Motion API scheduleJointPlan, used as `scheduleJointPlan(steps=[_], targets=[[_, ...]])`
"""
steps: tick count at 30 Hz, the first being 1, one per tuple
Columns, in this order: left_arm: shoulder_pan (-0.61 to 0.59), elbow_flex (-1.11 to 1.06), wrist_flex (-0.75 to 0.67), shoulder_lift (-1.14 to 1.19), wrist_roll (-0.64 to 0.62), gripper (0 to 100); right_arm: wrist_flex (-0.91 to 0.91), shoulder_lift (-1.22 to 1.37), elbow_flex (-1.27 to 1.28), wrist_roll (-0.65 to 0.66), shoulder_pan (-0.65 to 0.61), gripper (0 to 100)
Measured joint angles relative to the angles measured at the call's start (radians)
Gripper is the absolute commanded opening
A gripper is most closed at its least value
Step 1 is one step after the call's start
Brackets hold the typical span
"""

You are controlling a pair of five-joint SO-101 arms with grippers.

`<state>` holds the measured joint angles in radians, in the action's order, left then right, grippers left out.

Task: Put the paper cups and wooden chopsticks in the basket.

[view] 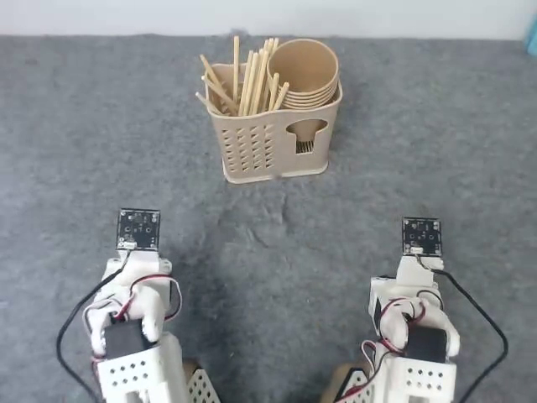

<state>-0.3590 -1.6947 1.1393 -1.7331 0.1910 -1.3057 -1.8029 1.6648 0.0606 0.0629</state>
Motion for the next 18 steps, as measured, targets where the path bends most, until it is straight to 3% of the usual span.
scheduleJointPlan(steps=[4, 10, 18], targets=[[0.0, 0.0, 0.078, 0.0, 0.0, 1, 0.0, 0.0, 0.0, 0.0, 0.0, 0.9], [0.003, 0.0, 0.081, 0.0, 0.0, 1, 0.006, 0.0, 0.0, -0.002, 0.0, 0.8], [0.147, 0.0, 0.081, 0.0, 0.0, 1, -0.002, 0.0, 0.0, -0.003, 0.0, 0.8]])
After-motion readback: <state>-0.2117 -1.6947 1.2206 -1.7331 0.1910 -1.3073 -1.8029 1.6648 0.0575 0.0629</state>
